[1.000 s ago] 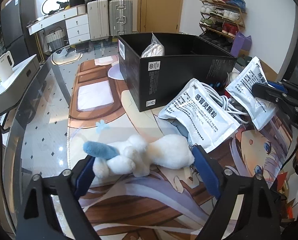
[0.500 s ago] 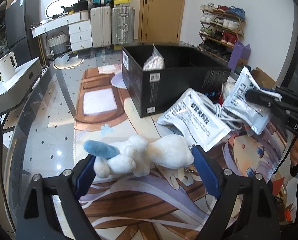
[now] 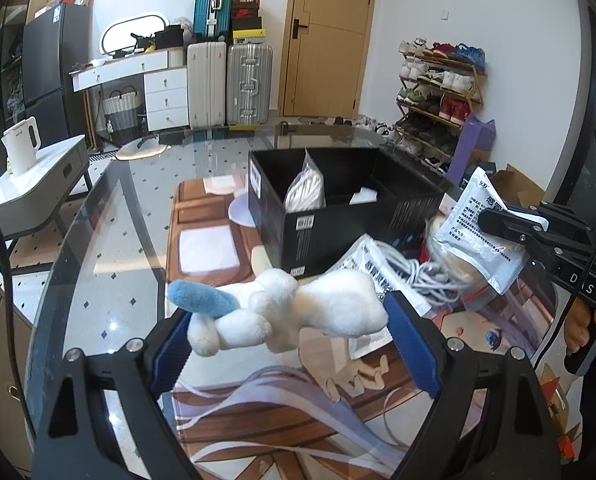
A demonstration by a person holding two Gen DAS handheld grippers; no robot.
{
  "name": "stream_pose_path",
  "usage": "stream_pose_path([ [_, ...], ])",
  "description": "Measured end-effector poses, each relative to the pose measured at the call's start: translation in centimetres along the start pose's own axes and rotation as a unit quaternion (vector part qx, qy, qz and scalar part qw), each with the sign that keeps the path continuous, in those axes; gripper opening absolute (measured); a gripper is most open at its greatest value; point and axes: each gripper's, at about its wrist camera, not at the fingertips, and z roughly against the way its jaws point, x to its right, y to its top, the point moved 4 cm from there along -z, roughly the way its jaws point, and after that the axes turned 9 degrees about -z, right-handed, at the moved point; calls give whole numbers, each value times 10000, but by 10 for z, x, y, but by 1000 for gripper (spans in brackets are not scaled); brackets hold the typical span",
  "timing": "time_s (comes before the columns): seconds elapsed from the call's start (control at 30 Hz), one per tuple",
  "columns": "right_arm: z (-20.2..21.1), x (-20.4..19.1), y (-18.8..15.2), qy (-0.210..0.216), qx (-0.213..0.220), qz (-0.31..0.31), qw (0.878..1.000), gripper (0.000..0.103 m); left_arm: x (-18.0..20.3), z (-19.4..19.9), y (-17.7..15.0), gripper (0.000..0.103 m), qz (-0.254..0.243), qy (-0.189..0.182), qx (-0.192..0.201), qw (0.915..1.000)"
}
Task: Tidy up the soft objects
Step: 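Carry the plush bunny with the left gripper while the right gripper carries the packet over the box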
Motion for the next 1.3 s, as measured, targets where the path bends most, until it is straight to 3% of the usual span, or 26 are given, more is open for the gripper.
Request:
stream_pose_path([
  [0.67, -7, 5, 41, -65, 228, -58, 9997, 12, 8, -9, 59, 89, -149, 41, 401, 9991],
  [1.3, -51, 13, 71, -101, 108, -33, 9999, 12, 8, -55, 85, 89, -307, 199, 367, 9987],
])
